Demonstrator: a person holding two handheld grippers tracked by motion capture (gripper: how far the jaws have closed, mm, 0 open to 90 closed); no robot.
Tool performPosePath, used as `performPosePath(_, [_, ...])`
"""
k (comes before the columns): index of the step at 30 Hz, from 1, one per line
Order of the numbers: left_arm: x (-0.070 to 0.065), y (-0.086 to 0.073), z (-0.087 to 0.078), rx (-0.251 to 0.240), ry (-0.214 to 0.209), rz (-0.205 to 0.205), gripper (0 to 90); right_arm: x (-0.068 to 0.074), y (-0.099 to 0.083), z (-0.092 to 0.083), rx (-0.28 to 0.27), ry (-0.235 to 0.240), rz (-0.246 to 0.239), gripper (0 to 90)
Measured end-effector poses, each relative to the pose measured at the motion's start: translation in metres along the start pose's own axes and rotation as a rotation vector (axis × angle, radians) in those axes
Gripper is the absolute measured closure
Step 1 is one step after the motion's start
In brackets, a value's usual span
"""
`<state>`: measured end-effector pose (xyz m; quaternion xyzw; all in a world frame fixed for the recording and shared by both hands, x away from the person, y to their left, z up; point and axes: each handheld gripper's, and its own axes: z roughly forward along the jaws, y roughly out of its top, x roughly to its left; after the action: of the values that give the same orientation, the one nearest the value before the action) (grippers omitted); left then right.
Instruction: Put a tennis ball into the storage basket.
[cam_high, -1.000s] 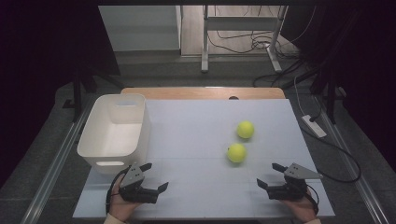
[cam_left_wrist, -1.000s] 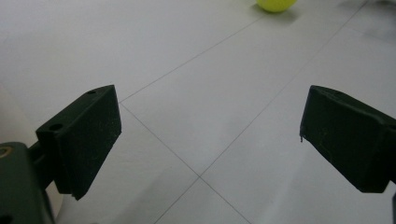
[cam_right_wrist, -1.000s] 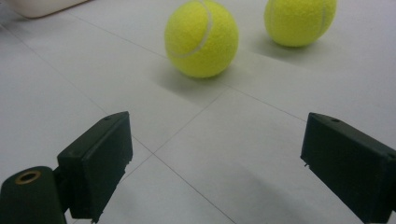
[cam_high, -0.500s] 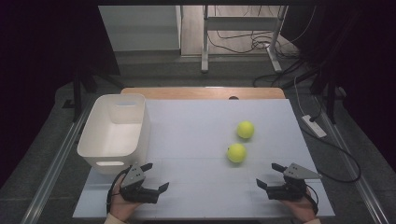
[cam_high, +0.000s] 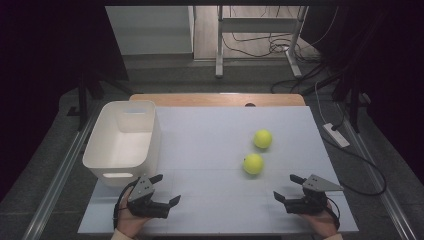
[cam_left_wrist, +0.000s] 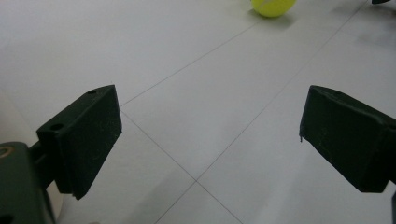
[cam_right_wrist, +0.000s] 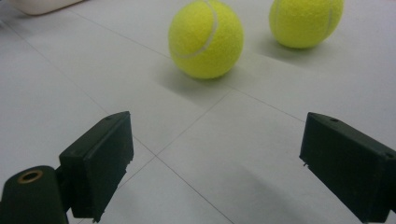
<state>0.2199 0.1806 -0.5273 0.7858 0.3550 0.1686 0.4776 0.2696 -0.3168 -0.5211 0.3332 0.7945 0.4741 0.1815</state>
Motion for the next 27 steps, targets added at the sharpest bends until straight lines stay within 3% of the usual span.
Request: performPosePath(27, [-0.009,0.027,0.007,0.02,-0.007,0.016,7.3,0.003,0.0,-0.001,-0.011,0.002,0.005,9.4])
